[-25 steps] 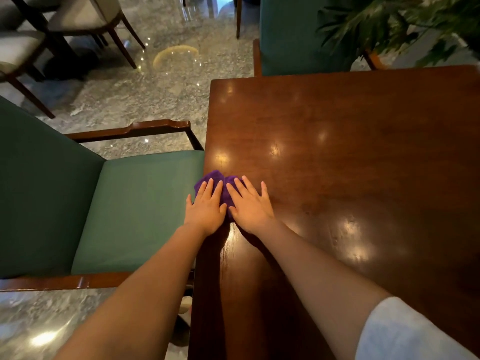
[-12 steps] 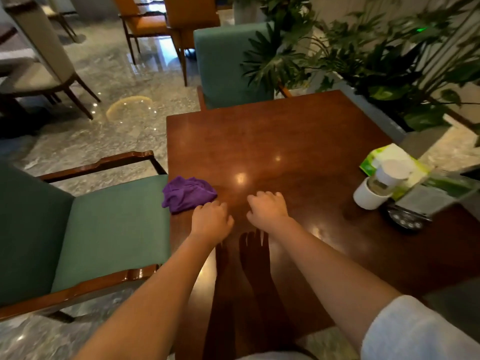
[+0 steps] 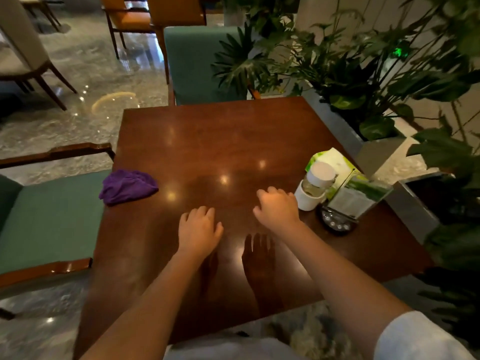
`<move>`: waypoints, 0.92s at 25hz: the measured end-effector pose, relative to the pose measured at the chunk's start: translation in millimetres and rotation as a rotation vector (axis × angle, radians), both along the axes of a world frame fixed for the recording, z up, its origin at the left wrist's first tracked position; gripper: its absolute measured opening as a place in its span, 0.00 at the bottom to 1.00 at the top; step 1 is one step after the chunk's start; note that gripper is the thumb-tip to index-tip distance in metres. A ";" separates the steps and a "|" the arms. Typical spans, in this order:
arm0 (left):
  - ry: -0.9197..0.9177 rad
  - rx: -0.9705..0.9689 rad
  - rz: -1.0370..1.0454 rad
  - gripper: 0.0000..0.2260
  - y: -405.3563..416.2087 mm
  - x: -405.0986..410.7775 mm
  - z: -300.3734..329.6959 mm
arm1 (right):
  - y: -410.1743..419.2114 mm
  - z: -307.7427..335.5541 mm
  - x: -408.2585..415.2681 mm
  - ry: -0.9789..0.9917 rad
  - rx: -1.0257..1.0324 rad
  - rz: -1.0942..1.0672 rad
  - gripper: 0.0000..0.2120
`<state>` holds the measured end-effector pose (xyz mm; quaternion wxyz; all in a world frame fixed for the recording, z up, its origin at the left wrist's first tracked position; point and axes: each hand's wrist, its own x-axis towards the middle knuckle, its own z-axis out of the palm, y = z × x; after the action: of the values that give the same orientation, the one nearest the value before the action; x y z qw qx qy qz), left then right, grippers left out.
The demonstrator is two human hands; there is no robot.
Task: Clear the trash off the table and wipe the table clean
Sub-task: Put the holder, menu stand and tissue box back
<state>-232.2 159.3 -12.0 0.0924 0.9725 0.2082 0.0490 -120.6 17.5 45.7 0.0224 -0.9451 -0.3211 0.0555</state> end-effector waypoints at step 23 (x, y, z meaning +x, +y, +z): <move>0.188 -0.086 0.281 0.31 -97.8 12.1 -130.3 | -92.0 -11.0 157.6 0.023 -0.092 -0.041 0.28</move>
<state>-220.1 61.5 -142.3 0.1062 0.9293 0.3517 -0.0389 37.0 -74.5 34.7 -0.0163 -0.9508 -0.2988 0.0804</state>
